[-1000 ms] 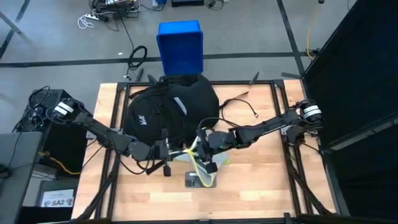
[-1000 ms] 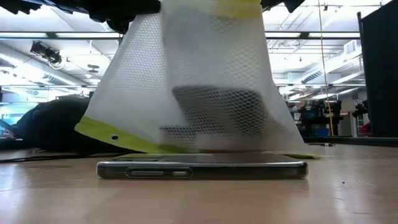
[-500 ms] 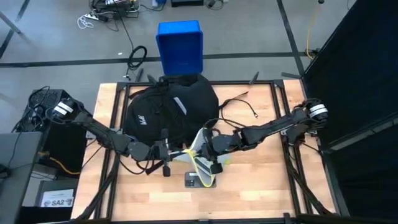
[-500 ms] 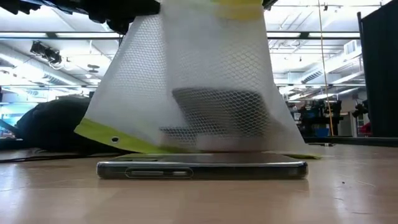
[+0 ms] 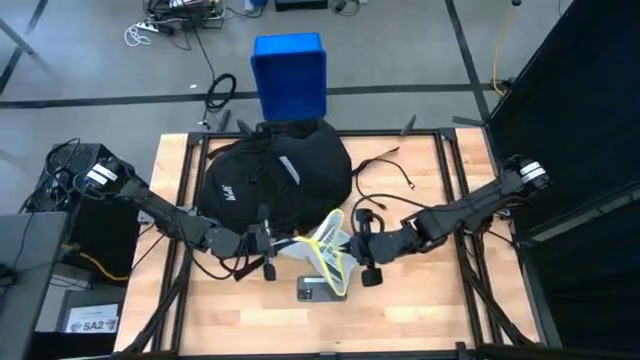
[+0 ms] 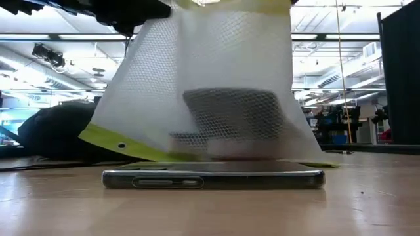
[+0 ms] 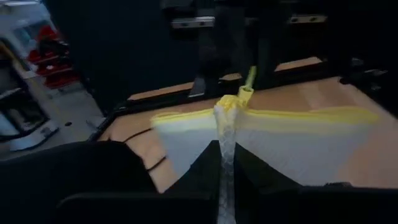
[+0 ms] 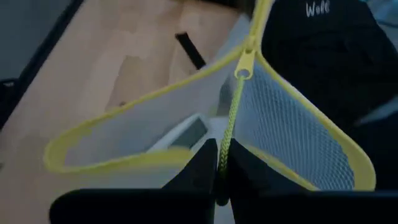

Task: Unpack backpack
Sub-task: Close the zip bag

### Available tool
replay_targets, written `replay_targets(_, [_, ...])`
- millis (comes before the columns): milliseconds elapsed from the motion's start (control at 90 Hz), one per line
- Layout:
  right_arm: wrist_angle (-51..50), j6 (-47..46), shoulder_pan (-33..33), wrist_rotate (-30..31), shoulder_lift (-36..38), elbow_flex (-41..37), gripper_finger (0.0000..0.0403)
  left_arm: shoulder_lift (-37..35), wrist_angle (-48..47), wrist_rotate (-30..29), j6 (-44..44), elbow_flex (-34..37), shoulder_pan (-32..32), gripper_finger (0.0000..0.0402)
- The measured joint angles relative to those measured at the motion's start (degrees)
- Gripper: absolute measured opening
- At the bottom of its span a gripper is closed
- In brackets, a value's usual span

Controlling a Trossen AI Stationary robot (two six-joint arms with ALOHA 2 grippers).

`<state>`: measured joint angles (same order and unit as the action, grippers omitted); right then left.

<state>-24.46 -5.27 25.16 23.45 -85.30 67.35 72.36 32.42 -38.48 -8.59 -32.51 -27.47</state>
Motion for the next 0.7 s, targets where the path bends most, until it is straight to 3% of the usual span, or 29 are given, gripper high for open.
replay_targets(367, [-15.2,-12.1,3.8,1.4,0.0,2.5,0.0000,-5.8,-2.4,-13.9,-4.7,0.0,-5.2,0.0000])
replay_targets(700, [-35.8,-20.1,10.2,5.9,0.0,16.3,0.0000,-11.4,-5.6,-24.3,-6.9,0.0,-9.3,0.0000])
